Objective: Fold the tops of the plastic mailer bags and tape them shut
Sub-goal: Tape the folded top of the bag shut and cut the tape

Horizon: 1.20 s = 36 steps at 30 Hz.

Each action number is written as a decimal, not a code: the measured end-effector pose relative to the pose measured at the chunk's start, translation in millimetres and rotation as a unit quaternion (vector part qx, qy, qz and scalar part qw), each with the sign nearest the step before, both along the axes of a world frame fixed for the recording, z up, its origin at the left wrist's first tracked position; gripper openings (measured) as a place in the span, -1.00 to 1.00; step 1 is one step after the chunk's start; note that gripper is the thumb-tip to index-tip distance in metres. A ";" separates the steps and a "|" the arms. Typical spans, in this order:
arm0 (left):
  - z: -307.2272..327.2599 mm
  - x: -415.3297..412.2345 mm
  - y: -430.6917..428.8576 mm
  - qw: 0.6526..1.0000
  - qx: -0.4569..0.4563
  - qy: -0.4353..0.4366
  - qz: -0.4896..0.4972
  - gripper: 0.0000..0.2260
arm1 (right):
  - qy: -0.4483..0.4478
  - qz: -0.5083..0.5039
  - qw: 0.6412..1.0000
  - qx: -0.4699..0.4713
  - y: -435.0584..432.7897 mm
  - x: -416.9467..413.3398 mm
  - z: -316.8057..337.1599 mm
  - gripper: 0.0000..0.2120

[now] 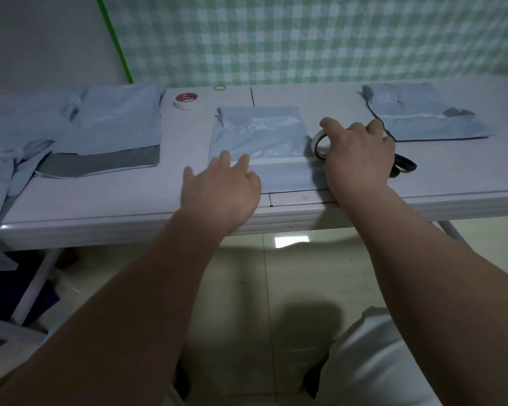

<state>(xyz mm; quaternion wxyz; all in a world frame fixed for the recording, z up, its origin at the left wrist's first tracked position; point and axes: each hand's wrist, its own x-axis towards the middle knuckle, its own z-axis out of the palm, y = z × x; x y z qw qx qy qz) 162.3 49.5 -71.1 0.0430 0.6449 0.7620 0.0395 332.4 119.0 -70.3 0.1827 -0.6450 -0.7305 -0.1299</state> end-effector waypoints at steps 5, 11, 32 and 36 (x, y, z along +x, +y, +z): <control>7.1 -10.8 -4.8 0.999 -0.031 0.030 0.022 -0.58 | 0.008 0.002 1.000 -0.002 0.6 0.9 0.8 -0.49; 31.3 19.2 20.4 0.993 0.101 -0.054 -0.039 -0.73 | 0.022 0.026 0.999 0.000 3.6 10.5 7.3 -0.41; -4.3 53.2 68.6 0.795 0.137 -0.591 -0.009 -0.87 | 0.210 0.013 0.973 -0.099 8.5 54.1 14.8 -0.76; -3.0 53.6 68.2 0.781 0.132 -0.611 0.005 -0.87 | 0.218 0.010 0.970 -0.108 4.0 37.1 14.7 -0.74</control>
